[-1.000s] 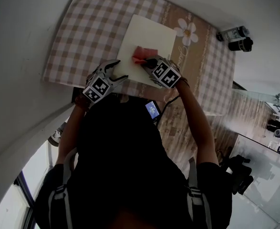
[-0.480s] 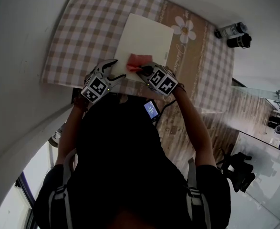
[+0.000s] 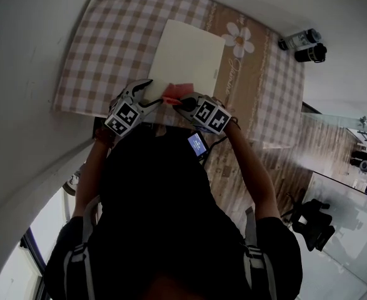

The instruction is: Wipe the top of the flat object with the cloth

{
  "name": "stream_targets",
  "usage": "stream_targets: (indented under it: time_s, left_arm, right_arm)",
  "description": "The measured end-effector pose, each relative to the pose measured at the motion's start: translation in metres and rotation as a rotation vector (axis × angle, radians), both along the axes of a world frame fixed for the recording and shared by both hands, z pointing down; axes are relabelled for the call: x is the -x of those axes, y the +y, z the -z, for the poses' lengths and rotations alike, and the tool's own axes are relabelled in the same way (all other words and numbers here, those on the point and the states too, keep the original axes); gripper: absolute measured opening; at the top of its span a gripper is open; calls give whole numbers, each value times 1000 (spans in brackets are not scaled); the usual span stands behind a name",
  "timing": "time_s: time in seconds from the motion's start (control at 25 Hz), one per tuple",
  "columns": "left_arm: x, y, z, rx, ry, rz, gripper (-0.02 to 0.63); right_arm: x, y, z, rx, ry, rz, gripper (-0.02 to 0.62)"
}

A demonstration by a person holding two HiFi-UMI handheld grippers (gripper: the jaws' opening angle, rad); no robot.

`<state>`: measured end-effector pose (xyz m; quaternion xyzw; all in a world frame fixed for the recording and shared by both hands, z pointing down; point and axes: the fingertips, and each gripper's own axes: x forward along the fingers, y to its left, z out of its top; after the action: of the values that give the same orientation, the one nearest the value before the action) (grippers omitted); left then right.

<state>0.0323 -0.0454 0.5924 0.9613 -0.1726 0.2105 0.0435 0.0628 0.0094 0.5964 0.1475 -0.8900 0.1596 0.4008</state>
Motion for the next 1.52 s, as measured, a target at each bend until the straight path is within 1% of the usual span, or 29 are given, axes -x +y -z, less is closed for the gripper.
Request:
stream_targets:
  time_s: [0.12,0.24,0.32,0.36,0.44,0.48,0.52,0.56,0.64,0.72,0.8,0.88,0.96,1.04,1.12,1.16,1.2,1.24,1.36,1.44,1.52]
  left_arm:
    - [1,0,0,-4,-5,-4,313]
    - [0,1,0,-1,2,-8,313]
    - [0,0,1,0,6,-11,313]
    - [0,-1,1,0,8,-13,313]
    - [-1,-2,0,-4,10,-16,311]
    - [1,1,0,-8,12,-16,312]
    - [4,6,-1,-13,14,-15,311]
    - [7,12,-1,-17,18,-12,311]
    - [7,12,-1,-16,22,-4,311]
    - [1,2,1,-7,18,0,311]
    - [-1,-1,2,-4,13,-1,311]
    - [-1,0,2,-6,7,0,311]
    - [-1,-1,2,-8,2,5,311]
    - [-2,-1,1,-6,2,11,311]
    - [-3,1,1,-3,6,14,311]
    - [-3,1,1,-3,5,14,311]
    - [-2,0,1,-4,3,15,311]
    - [-2,-1,1,-5,1,17,311]
    - [-2,-1,1,-3,-2,16,311]
    - [-2,0,-1,2,-1,15,312]
    - [-1,0,-5,10,1,21,311]
  right_arm:
    - [7,15,-2,35,-32,52,17]
    - [5,34,-3,53,-5,184,17]
    - [1,47,6,97,-18,276,18]
    - [-2,50,14,120,-38,308,18]
    - [-11,45,36,142,-76,327,18]
    - [-15,38,49,119,-88,317,18]
    - [-18,27,61,66,-95,293,18]
    - [-23,12,72,-7,-96,257,18]
    - [-47,-40,88,-170,-71,153,19]
    - [-86,-107,97,-334,1,25,18]
    - [-122,-159,96,-477,129,-64,18]
    - [-149,-193,90,-573,266,-94,18]
    - [-169,-221,85,-645,370,-116,20]
    - [-187,-246,85,-714,440,-174,19]
    - [-205,-265,88,-772,486,-259,18]
    - [-212,-273,88,-787,501,-296,18]
    - [-216,-278,83,-783,512,-317,18]
    - [-217,-279,73,-756,522,-316,18]
    - [-209,-266,29,-585,515,-245,18]
    - [-206,-255,9,-496,487,-231,18]
    - [-204,-251,3,-465,459,-250,18]
